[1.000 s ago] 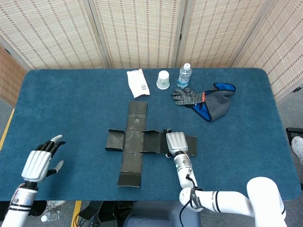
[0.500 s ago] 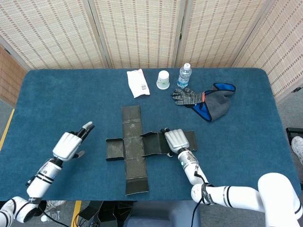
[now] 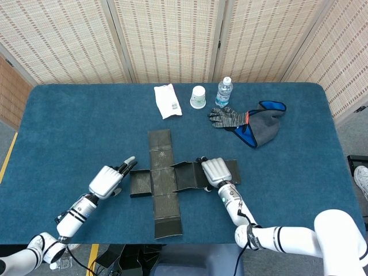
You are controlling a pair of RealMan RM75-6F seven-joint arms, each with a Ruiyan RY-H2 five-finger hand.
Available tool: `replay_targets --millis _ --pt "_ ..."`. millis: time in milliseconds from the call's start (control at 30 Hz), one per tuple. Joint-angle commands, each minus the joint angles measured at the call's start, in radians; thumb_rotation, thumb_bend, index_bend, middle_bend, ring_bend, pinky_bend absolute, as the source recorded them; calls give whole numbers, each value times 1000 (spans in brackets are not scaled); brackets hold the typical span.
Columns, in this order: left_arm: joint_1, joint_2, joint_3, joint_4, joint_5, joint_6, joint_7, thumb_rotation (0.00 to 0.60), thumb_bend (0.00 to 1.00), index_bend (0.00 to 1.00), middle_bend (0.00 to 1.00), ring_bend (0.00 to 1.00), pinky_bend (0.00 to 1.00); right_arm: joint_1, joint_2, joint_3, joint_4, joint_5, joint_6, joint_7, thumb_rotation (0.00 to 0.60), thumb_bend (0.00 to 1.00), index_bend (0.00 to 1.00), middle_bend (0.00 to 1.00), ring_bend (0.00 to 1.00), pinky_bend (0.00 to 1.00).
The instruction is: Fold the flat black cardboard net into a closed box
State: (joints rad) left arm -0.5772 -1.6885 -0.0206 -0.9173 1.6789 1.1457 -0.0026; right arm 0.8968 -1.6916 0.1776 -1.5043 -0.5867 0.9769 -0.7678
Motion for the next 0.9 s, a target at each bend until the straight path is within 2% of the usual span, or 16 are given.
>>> replay_targets --millis 33,633,900 --pt "-6 -11 5 6 -6 -4 -9 600 120 0 0 545 705 0 1 -4 2 -1 2 5 600 160 205 333 879 1000" --pt "-52 -82 -7 17 -36 4 -67 600 119 0 0 540 712 -13 -8 -24 20 -50 6 69 600 149 205 333 879 1000" --pt "-58 -93 -29 -23 -79 0 -171 600 119 0 0 540 719 -25 -1 -28 21 -97 -7 117 600 148 205 333 879 1000"
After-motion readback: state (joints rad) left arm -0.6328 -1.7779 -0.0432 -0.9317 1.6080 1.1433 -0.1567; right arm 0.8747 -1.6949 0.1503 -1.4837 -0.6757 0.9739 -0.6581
